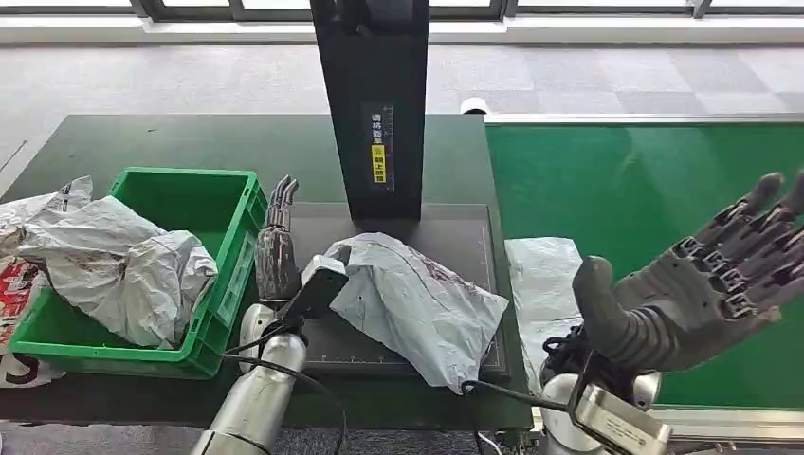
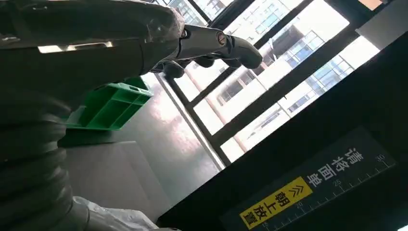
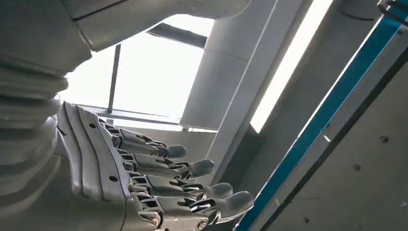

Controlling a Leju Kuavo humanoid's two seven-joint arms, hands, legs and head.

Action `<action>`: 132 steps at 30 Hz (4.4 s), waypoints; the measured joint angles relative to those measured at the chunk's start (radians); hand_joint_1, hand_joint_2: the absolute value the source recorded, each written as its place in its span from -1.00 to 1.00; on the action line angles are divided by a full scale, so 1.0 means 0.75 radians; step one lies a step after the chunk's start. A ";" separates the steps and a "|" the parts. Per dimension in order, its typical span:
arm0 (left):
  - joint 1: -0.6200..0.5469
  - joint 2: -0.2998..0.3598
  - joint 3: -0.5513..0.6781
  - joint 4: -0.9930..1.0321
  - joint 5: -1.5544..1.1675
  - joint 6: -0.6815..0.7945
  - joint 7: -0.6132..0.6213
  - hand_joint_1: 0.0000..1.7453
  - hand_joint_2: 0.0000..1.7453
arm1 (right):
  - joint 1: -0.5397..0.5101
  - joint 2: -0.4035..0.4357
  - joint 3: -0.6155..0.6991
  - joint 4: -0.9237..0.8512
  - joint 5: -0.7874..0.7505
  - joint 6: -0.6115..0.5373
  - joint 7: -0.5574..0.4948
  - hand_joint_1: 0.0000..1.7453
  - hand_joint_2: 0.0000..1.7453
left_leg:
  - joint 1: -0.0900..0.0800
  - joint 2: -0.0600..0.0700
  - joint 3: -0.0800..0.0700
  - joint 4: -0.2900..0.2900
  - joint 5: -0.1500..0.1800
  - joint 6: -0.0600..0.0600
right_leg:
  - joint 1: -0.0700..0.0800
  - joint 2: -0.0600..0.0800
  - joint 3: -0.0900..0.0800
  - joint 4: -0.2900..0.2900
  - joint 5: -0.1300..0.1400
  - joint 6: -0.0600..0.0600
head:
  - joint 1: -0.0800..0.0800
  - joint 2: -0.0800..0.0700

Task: Moved the parcel from conveyor to table for the left to box.

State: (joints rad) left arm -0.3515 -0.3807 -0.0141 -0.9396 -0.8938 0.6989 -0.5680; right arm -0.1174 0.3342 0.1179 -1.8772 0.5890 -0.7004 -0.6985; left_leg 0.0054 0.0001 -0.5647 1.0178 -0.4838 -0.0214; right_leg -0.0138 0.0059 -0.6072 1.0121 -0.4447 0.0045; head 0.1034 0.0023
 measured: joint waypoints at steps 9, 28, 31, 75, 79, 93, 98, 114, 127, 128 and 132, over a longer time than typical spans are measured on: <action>0.000 0.000 0.000 0.000 -0.001 0.000 0.000 -1.00 1.00 | 0.000 0.000 -0.002 0.000 0.000 0.000 0.000 -1.00 1.00 | 0.000 0.000 0.000 0.000 0.000 0.000 | 0.000 0.000 0.000 0.000 0.000 0.000 | 0.000 0.000; -0.082 -0.017 -0.241 0.372 0.252 -0.630 0.129 -1.00 1.00 | -0.011 0.000 -0.006 0.099 0.002 0.002 0.000 -1.00 1.00 | 0.000 -0.004 0.000 0.000 0.001 0.002 | -0.002 -0.002 0.003 0.000 -0.001 0.003 | 0.000 0.000; -0.091 -0.017 -0.255 0.397 0.253 -0.629 0.129 -1.00 1.00 | -0.012 0.001 -0.006 0.109 0.002 0.001 0.000 -1.00 1.00 | 0.000 -0.005 0.000 0.000 0.001 0.002 | -0.002 -0.002 0.003 0.000 -0.001 0.003 | 0.000 0.000; -0.185 -0.018 -0.616 0.623 0.453 -0.320 0.255 1.00 1.00 | -0.024 0.001 -0.011 0.201 0.020 0.001 0.000 -1.00 1.00 | 0.000 -0.006 0.001 0.000 0.001 0.003 | -0.002 -0.004 0.005 0.000 0.000 0.003 | 0.000 0.000; -0.190 -0.018 -0.630 0.634 0.452 -0.319 0.255 1.00 1.00 | -0.024 0.001 -0.011 0.201 0.020 0.001 0.000 -1.00 1.00 | 0.000 -0.006 0.001 0.000 0.001 0.003 | -0.002 -0.004 0.005 0.000 -0.001 0.003 | 0.000 0.000; -0.203 -0.018 -0.632 0.654 0.445 -0.309 0.263 1.00 1.00 | -0.023 0.001 -0.011 0.201 0.024 0.001 0.000 -1.00 1.00 | 0.000 -0.006 0.001 0.000 0.001 0.003 | -0.002 -0.004 0.005 0.000 -0.001 0.003 | 0.000 0.000; -0.206 -0.018 -0.653 0.661 0.425 -0.271 0.273 1.00 1.00 | -0.023 0.001 -0.011 0.201 0.025 0.001 0.000 -1.00 1.00 | 0.000 -0.006 0.001 0.000 0.001 0.003 | -0.002 -0.003 0.005 0.000 -0.001 0.003 | 0.000 0.000; -0.154 0.070 0.031 -0.024 -0.345 0.001 0.198 1.00 1.00 | 0.005 0.000 -0.082 0.182 0.031 0.000 0.000 -1.00 1.00 | 0.003 -0.002 0.000 0.000 0.004 0.000 | 0.003 0.000 0.002 0.001 0.001 0.000 | 0.000 0.000; -0.157 0.054 0.413 -0.376 -0.349 0.001 -0.002 1.00 1.00 | 0.028 0.000 -0.120 0.175 0.030 0.000 0.000 -1.00 1.00 | 0.005 -0.001 -0.001 0.000 0.003 0.000 | 0.002 0.001 0.001 0.000 0.001 0.000 | 0.000 0.000; -0.153 0.053 0.430 -0.407 -0.344 0.001 -0.009 1.00 1.00 | 0.032 0.000 -0.120 0.173 0.032 0.000 0.000 -1.00 1.00 | 0.005 -0.001 -0.001 0.000 0.003 0.000 | 0.002 0.001 0.001 0.000 0.001 0.000 | 0.000 0.000; -0.140 0.052 0.512 -0.531 -0.388 0.001 -0.007 1.00 1.00 | 0.040 -0.001 -0.121 0.164 0.029 0.000 0.000 -1.00 1.00 | 0.005 -0.001 -0.001 0.000 0.003 0.000 | 0.003 0.001 0.001 0.000 0.001 0.000 | 0.000 0.000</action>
State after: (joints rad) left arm -0.4568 -0.3418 0.3700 -1.3381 -1.1845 0.6992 -0.5730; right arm -0.0871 0.3334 0.0275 -1.7544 0.6111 -0.7004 -0.6985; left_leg 0.0090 -0.0004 -0.5654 1.0176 -0.4815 -0.0214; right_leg -0.0113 0.0067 -0.6065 1.0124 -0.4437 0.0043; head 0.1034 0.0023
